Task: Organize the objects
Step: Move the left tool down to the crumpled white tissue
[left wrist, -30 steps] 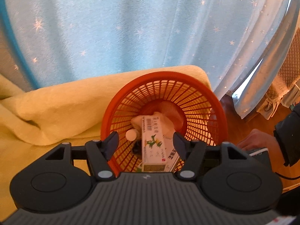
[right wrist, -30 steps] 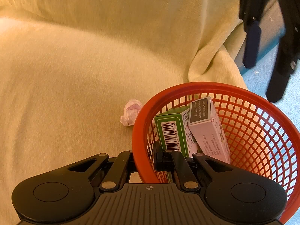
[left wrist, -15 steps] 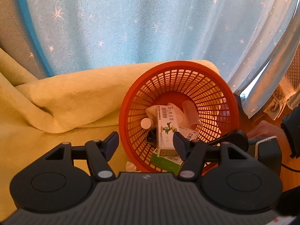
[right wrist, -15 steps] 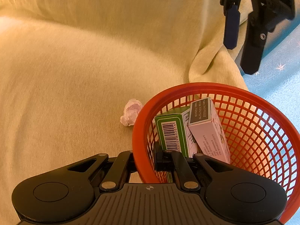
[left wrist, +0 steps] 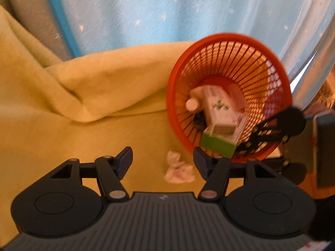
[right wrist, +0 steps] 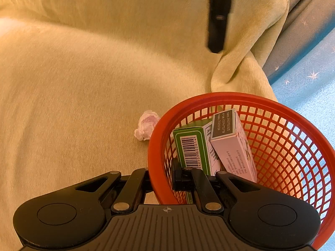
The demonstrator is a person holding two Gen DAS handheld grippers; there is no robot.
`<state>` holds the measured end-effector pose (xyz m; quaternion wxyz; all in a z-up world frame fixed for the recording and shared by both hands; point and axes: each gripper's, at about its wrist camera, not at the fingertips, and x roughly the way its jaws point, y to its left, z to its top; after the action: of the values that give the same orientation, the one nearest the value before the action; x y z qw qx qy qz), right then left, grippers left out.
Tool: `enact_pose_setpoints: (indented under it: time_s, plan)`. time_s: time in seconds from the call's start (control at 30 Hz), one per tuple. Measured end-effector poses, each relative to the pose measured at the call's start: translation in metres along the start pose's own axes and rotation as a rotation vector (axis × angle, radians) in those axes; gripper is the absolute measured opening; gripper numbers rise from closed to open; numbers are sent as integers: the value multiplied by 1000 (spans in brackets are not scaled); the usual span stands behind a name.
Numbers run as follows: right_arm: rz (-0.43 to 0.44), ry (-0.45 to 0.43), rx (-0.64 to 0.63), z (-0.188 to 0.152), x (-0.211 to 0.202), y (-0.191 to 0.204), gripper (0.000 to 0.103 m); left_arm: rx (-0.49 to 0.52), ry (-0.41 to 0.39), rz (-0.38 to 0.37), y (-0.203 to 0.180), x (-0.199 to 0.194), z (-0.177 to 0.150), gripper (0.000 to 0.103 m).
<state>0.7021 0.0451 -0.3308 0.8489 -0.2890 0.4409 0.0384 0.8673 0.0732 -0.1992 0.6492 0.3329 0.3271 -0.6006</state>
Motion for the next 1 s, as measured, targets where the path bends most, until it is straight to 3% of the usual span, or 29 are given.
enact_pose_setpoints:
  time_s: [0.17,0.33,0.57,1.0]
  plan:
    - [0,0,-3,0,0,0,2,27,18,7,4,10,-23,67]
    - [-1,1,-5,0,0,0,2,28,27,0,9,27,-38,69]
    - [-8,-7,-16,-2,-1,3,2,5,46,-29,13,64,-50,69]
    - [-9,-15,-28,-2,-3,4,2,69,102,-119,1,120,-59,65]
